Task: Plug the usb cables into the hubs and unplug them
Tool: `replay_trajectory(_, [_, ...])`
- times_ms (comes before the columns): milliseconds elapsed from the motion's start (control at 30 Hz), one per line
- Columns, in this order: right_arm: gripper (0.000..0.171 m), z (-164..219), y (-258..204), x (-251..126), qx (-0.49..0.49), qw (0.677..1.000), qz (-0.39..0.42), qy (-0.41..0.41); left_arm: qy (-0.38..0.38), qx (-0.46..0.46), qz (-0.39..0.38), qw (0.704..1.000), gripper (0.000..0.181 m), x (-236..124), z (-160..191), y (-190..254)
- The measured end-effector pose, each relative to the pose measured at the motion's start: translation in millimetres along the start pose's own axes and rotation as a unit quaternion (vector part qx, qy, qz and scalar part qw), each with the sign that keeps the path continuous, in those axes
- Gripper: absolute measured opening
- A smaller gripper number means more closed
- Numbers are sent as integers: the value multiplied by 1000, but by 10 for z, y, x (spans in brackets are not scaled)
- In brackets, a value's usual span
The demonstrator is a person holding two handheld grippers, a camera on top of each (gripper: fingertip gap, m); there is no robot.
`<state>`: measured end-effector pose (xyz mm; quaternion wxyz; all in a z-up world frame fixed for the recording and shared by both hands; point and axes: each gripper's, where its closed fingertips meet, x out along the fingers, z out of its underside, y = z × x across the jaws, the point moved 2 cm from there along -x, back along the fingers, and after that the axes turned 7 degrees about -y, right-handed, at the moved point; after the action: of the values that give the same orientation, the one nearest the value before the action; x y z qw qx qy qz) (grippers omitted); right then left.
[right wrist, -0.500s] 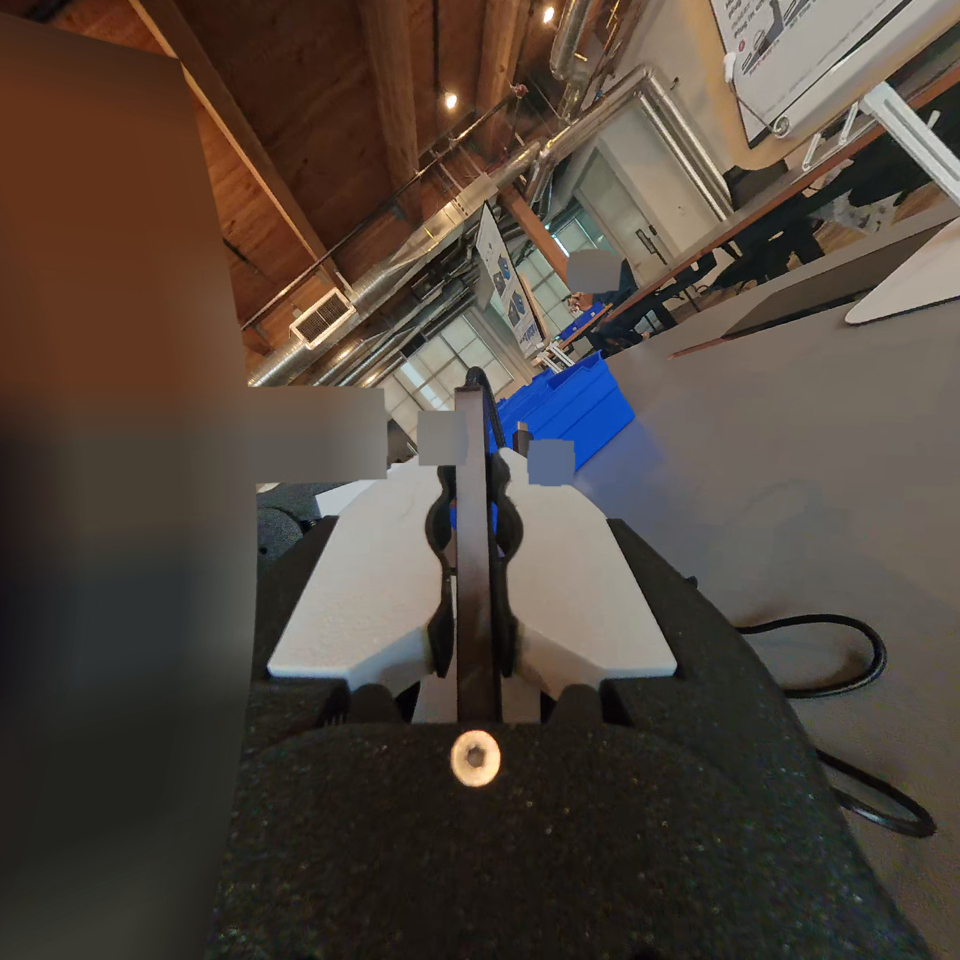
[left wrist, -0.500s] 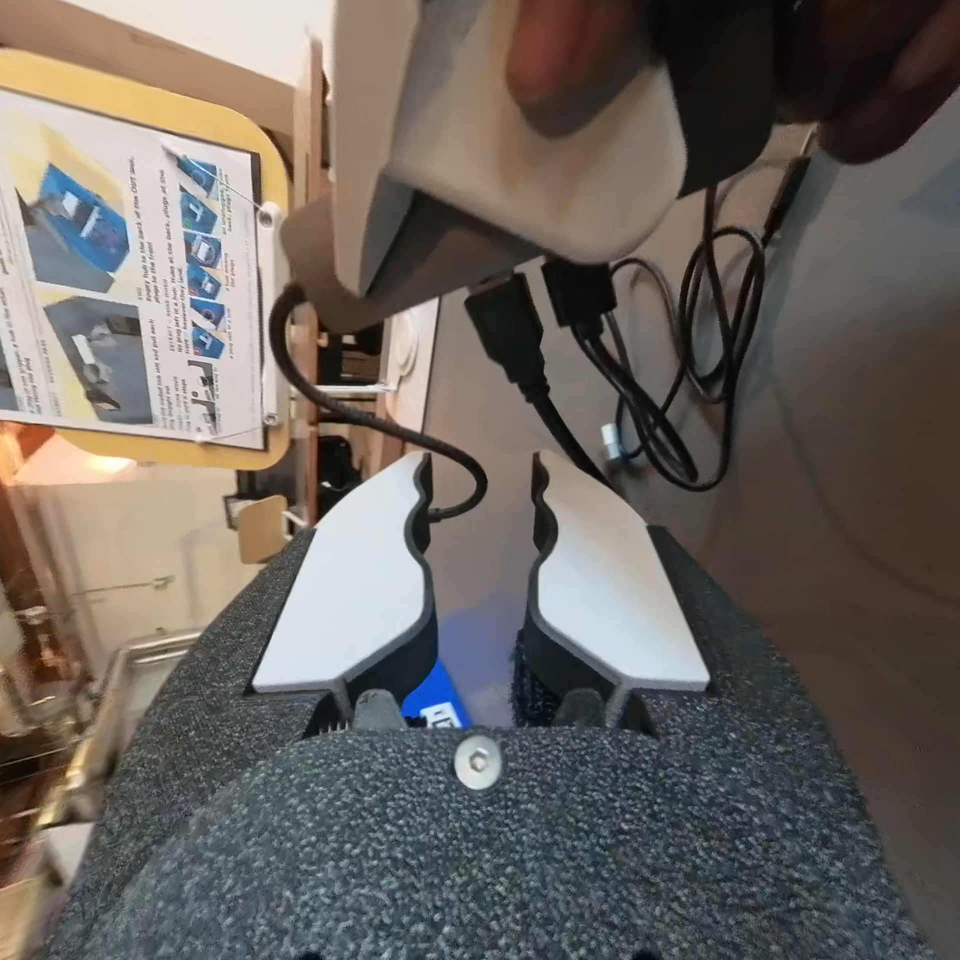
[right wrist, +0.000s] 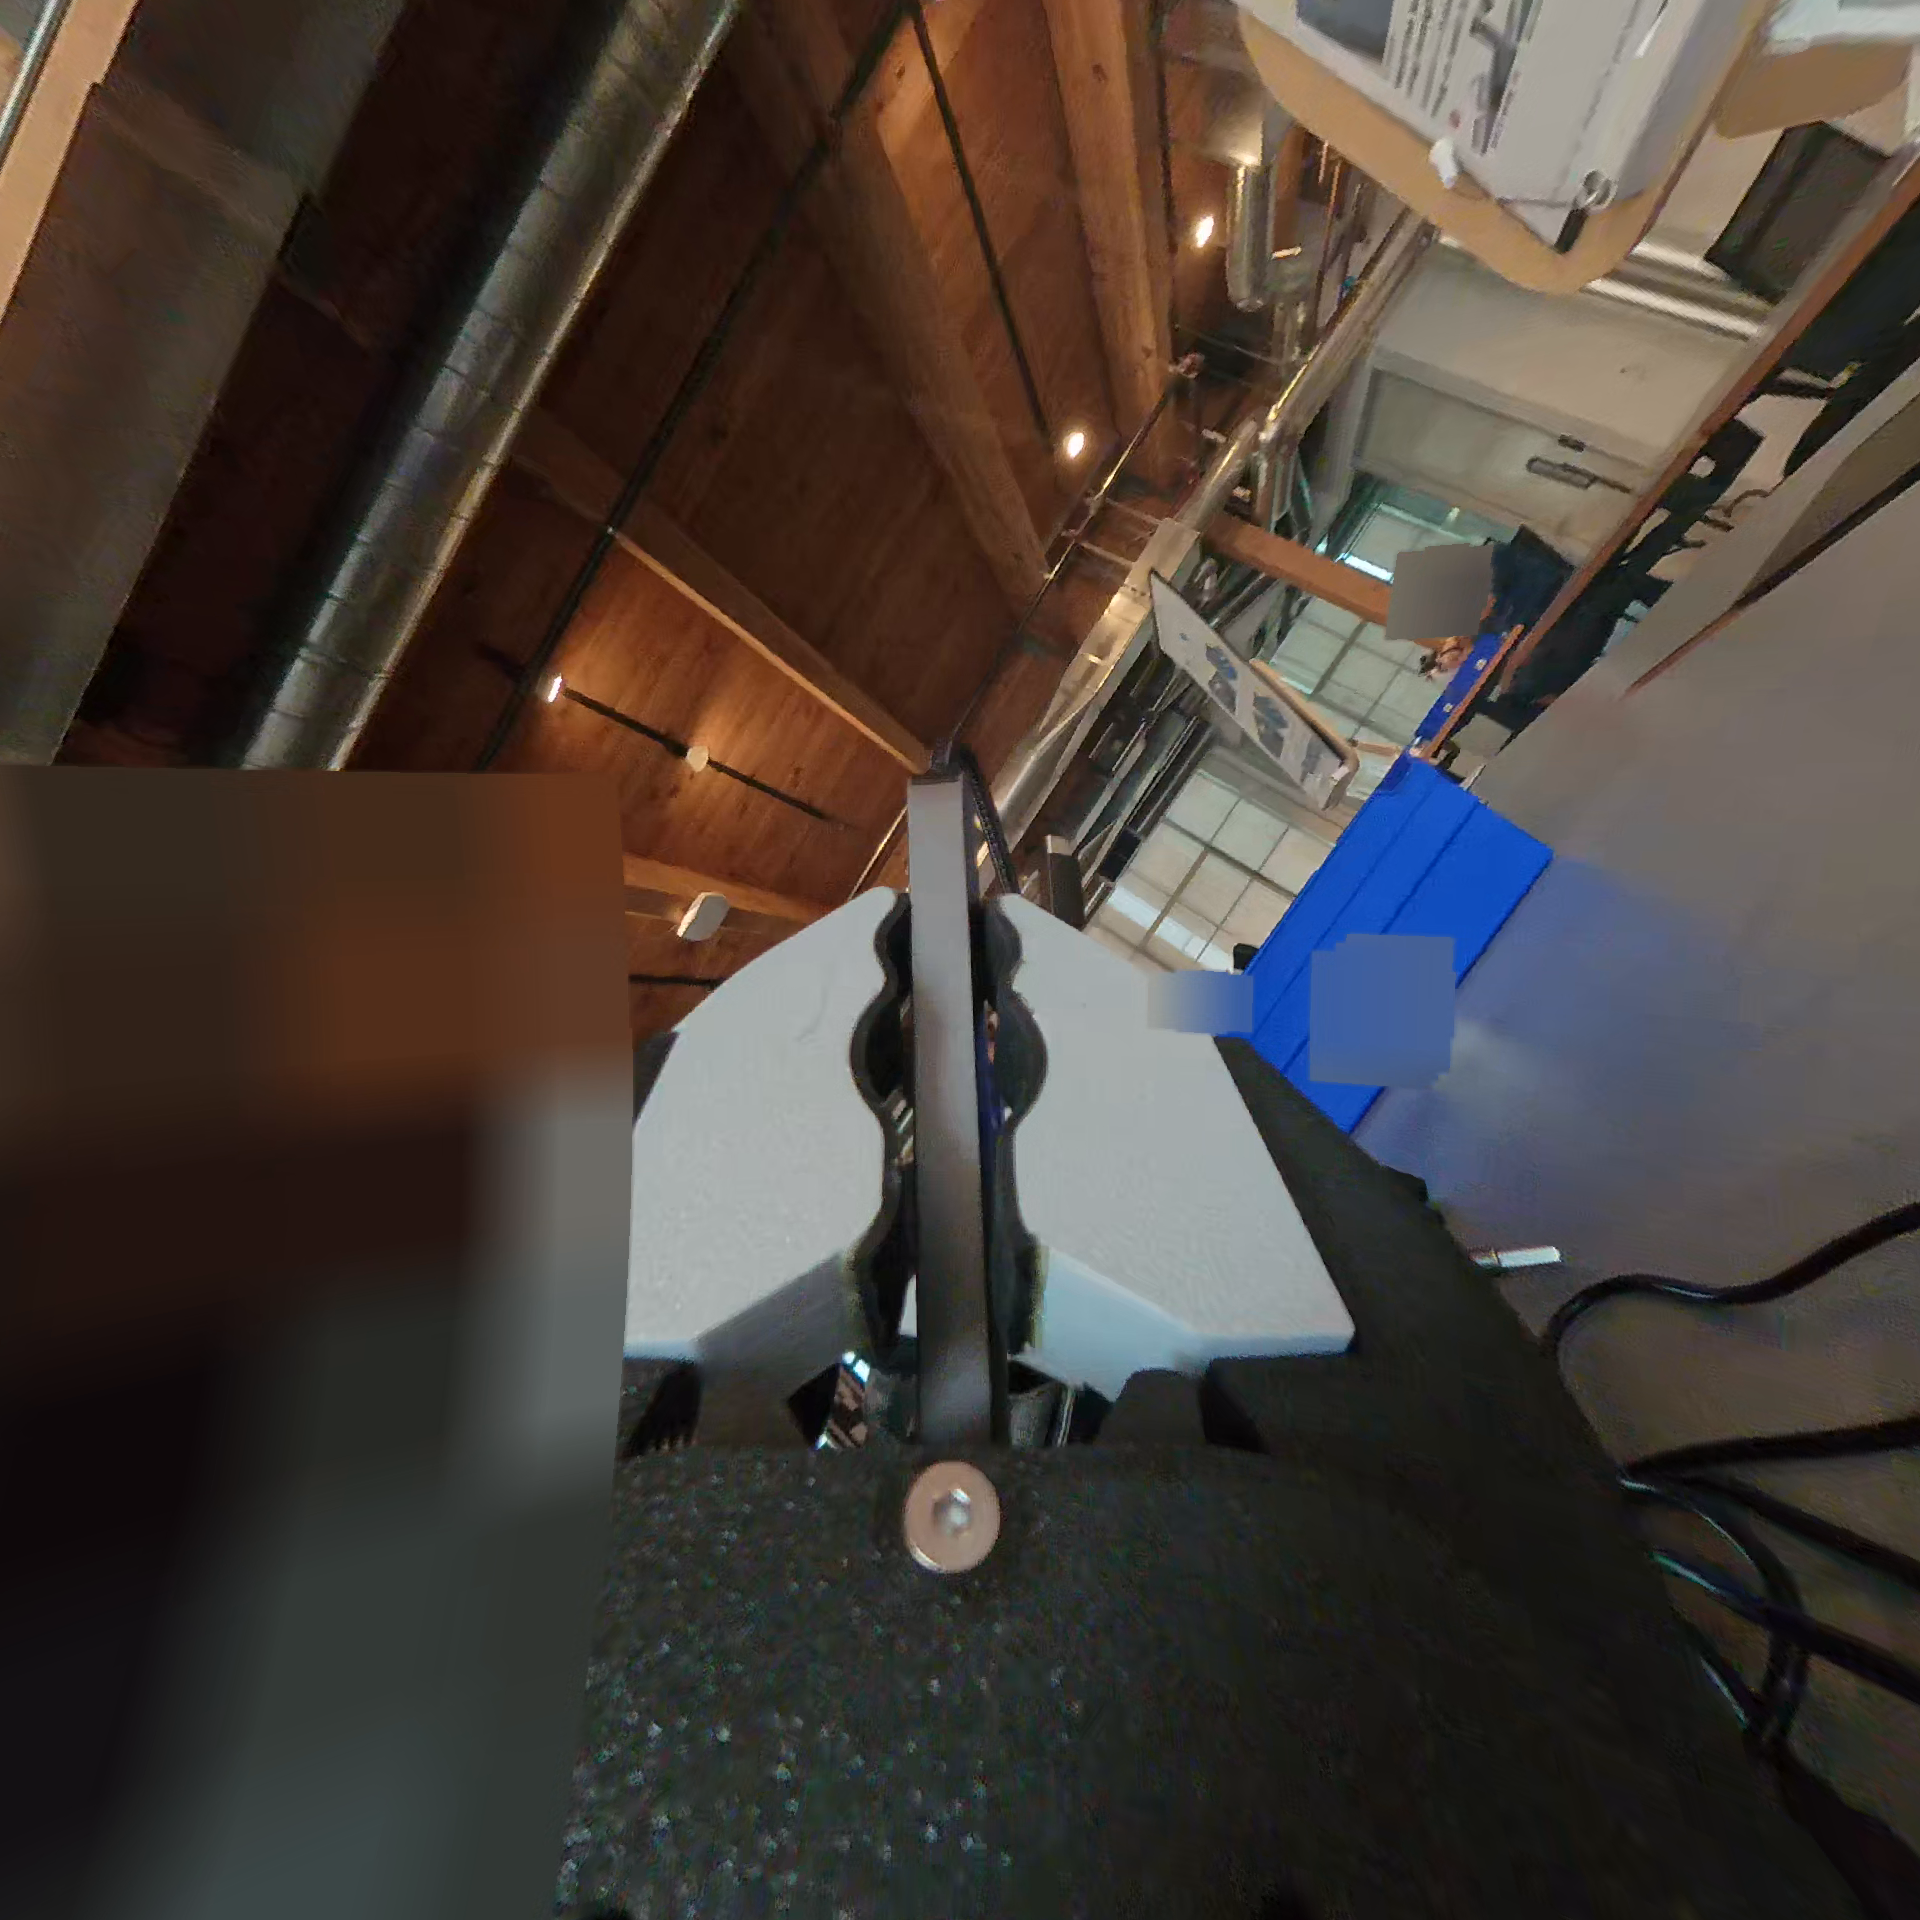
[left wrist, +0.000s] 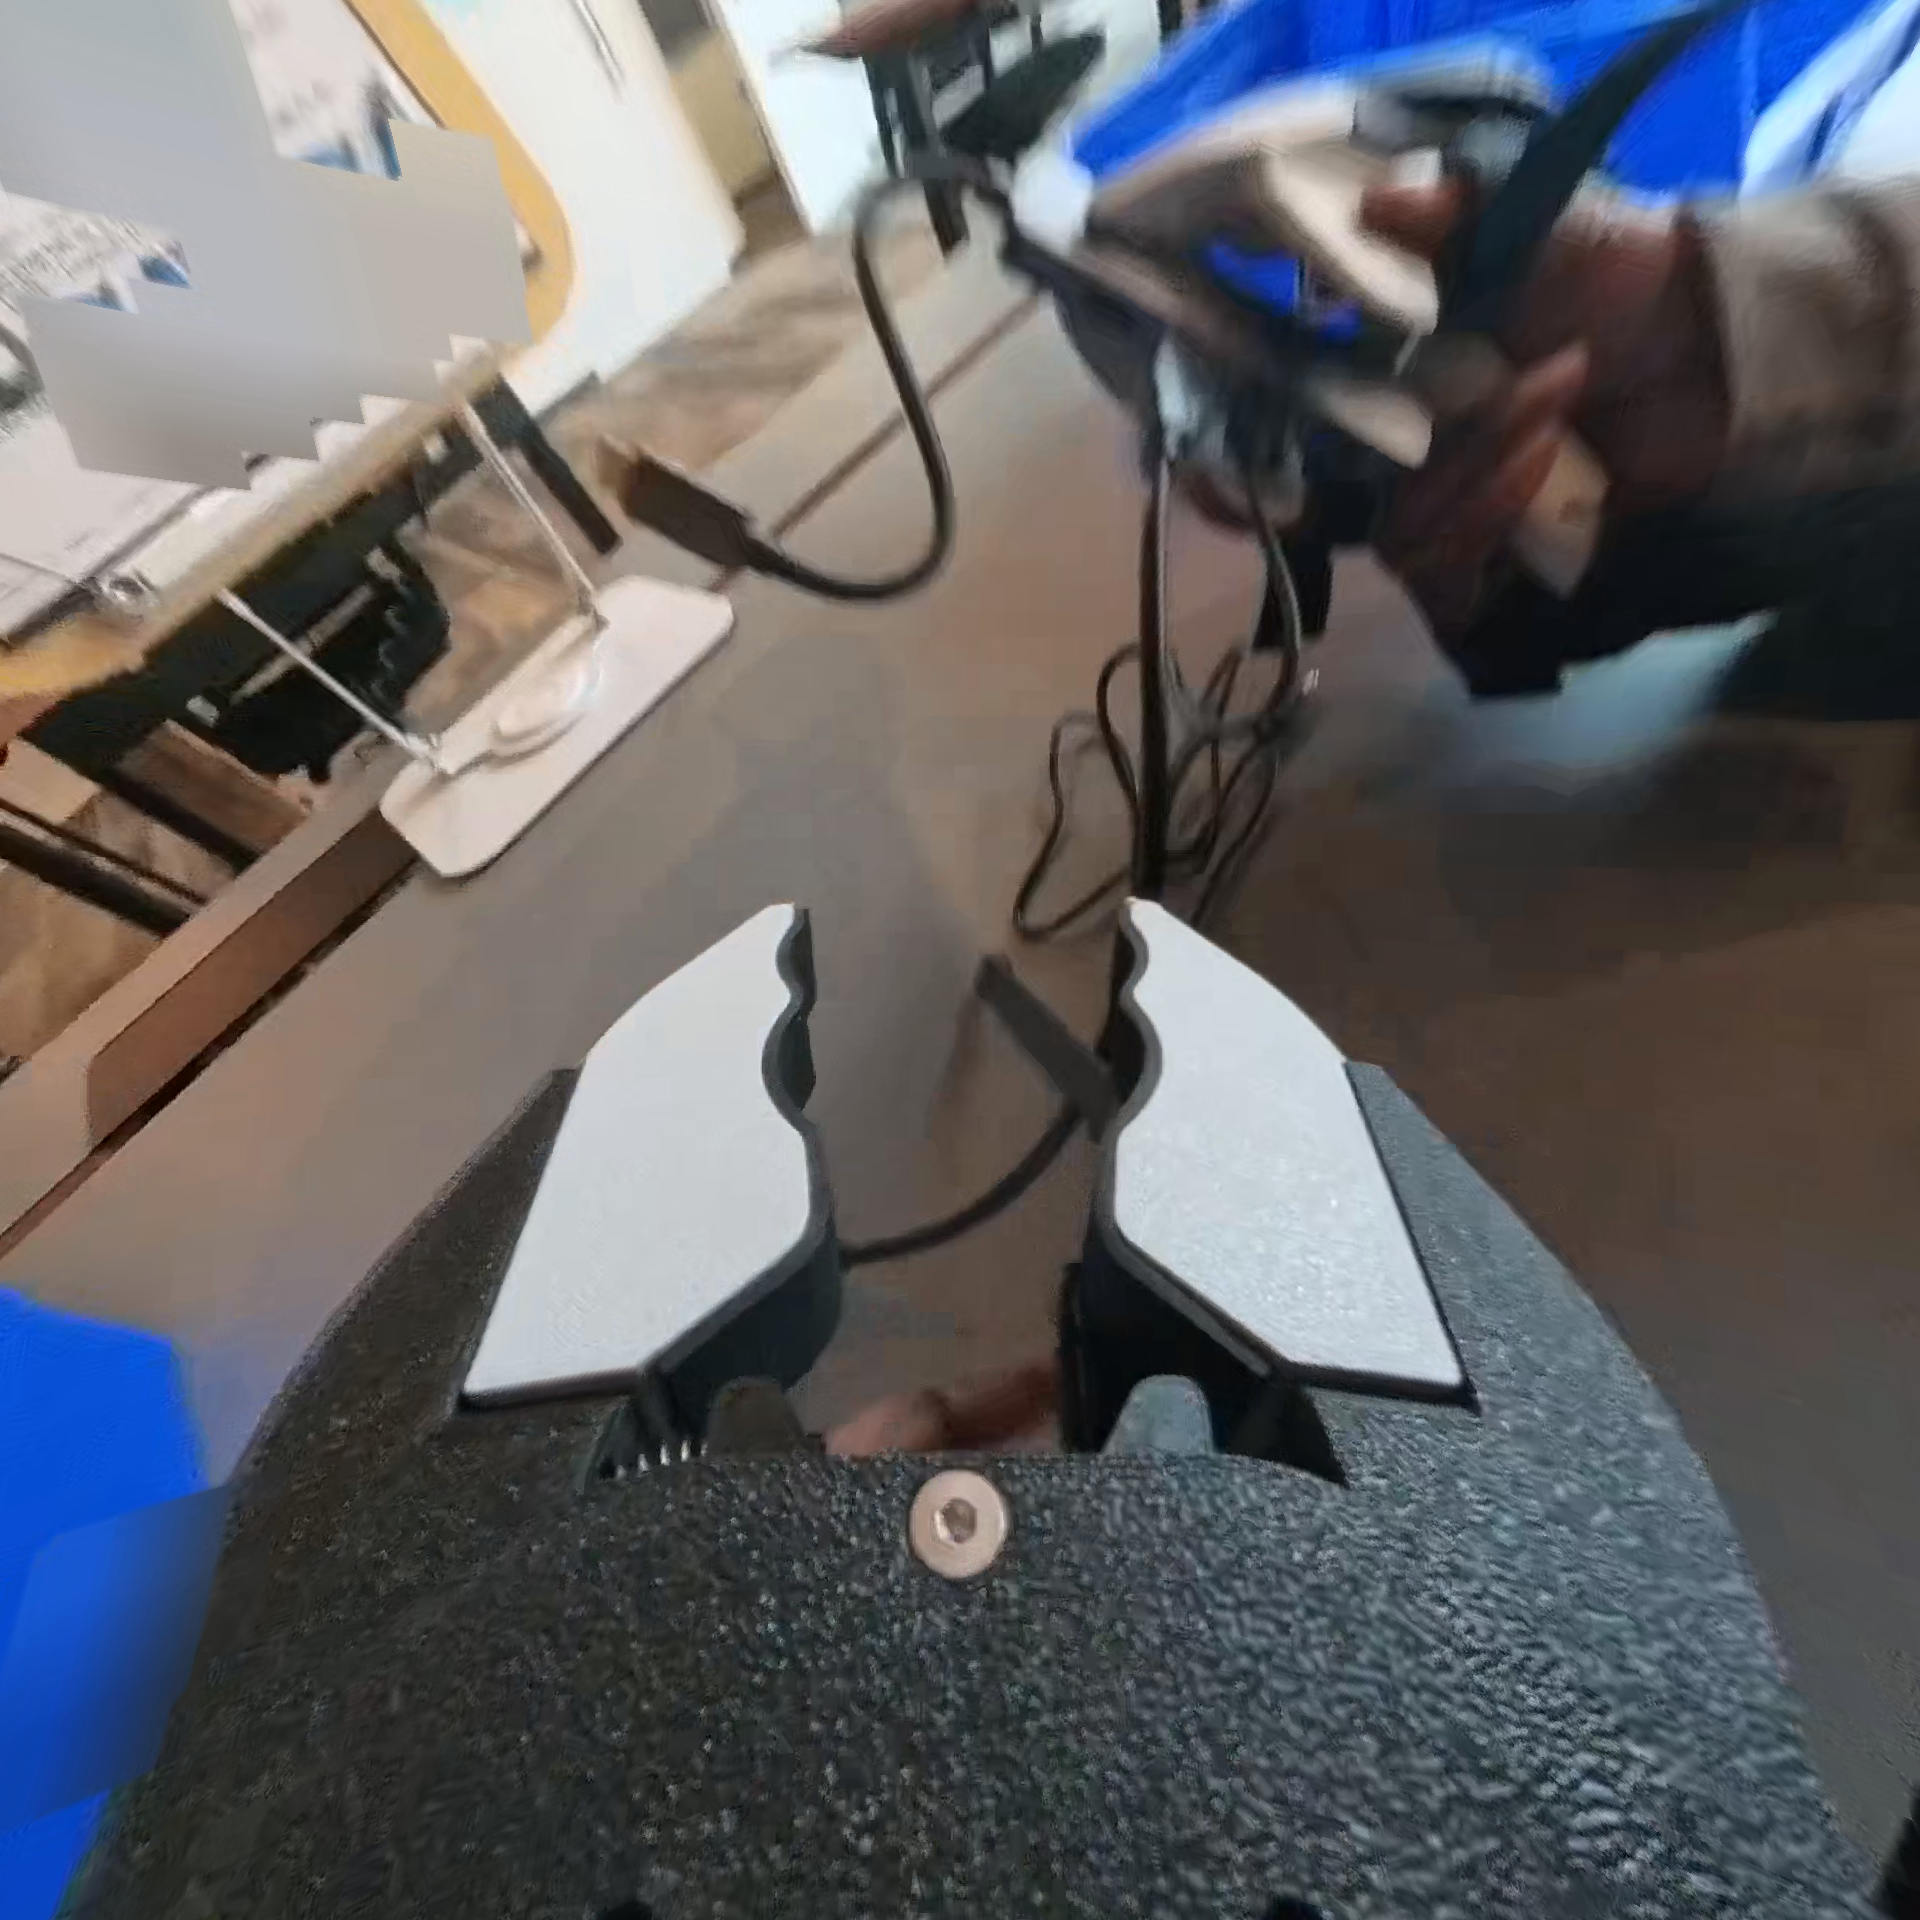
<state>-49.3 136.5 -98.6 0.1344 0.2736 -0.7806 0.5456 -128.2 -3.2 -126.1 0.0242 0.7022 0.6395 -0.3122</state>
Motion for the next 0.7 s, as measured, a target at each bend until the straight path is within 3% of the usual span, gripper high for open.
replay_trajectory(100, [12, -41, 43, -20, 0, 1000, 15, 15, -43, 28, 6, 999, 61, 70, 161, 94])
replay_trajectory(267, [12, -231, 122, -109, -70, 989, 98, 85, -1, 45, -62, 997, 37, 65, 145, 81])
replay_trajectory(433, [12, -164, 64, -34, -117, 985, 120, 27, -8, 17, -69, 997, 34, -15, 209, -185])
replay_trajectory(533, [12, -80, 72, -7, -109, 987, 115, 10, -29, -8, -73, 997, 21, 54, 126, -441])
replay_trajectory(600, [12, -42, 99, 6, -111, 987, 120, 1, -50, -44, 9, 998, 18, 269, 36, -494])
replay_trajectory(700, [12, -30, 99, 16, -118, 985, 125, -5, -138, -96, 144, 975, 34, 788, 93, -527])
